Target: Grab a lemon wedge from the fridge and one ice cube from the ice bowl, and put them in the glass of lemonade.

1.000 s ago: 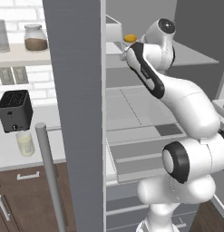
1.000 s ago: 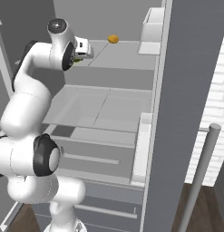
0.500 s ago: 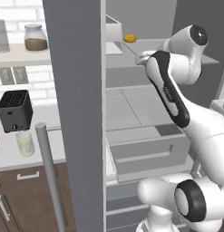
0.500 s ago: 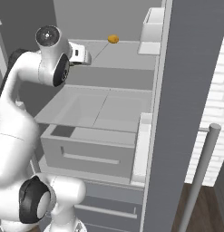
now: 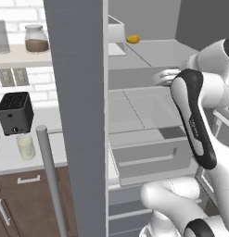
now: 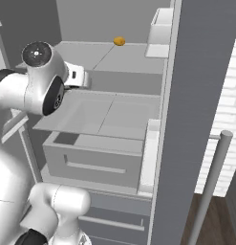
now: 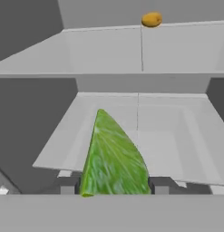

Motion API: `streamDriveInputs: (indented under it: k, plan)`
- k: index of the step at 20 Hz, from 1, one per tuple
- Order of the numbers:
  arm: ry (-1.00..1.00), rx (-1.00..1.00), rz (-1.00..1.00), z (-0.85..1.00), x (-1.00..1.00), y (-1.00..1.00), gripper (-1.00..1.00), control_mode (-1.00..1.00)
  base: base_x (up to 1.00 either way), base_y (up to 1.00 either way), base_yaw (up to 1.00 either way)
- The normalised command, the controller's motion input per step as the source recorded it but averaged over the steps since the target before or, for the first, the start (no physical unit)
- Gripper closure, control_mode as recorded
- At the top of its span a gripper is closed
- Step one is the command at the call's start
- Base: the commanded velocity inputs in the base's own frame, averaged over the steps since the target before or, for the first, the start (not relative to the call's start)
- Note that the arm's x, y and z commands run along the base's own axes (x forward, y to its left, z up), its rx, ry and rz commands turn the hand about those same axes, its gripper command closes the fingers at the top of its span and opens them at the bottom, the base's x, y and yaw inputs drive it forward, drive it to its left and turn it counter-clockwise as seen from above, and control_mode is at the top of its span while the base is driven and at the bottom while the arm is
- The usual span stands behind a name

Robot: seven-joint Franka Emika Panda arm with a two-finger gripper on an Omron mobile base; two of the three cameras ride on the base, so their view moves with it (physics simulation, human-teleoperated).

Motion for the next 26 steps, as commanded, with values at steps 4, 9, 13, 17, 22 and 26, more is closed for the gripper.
streamDriveInputs:
  k: [4, 9, 13, 17, 22, 26]
  plan:
    - [0.02, -0.05, 0.00, -0.87, -0.63, 0.00, 1.00, -1.00, 0.00, 0.00, 0.00]
    - [0.00, -0.03, 0.00, -0.71, -0.51, 0.00, 1.00, -1.00, 0.00, 0.00, 0.00]
    - [0.00, -0.02, 0.00, -0.59, -0.38, 0.00, 1.00, -1.00, 0.00, 0.00, 0.00]
    - [0.00, 0.00, 0.00, -0.45, -0.39, 0.00, 1.00, -1.00, 0.00, 0.00, 0.00]
    - [-0.07, 0.00, 0.00, -0.08, -0.55, -0.09, 1.00, 1.00, -0.20, -0.05, 0.00]
    - [0.00, 0.00, 0.00, 0.00, 0.00, 0.00, 1.00, 1.00, -1.00, -0.15, 0.00]
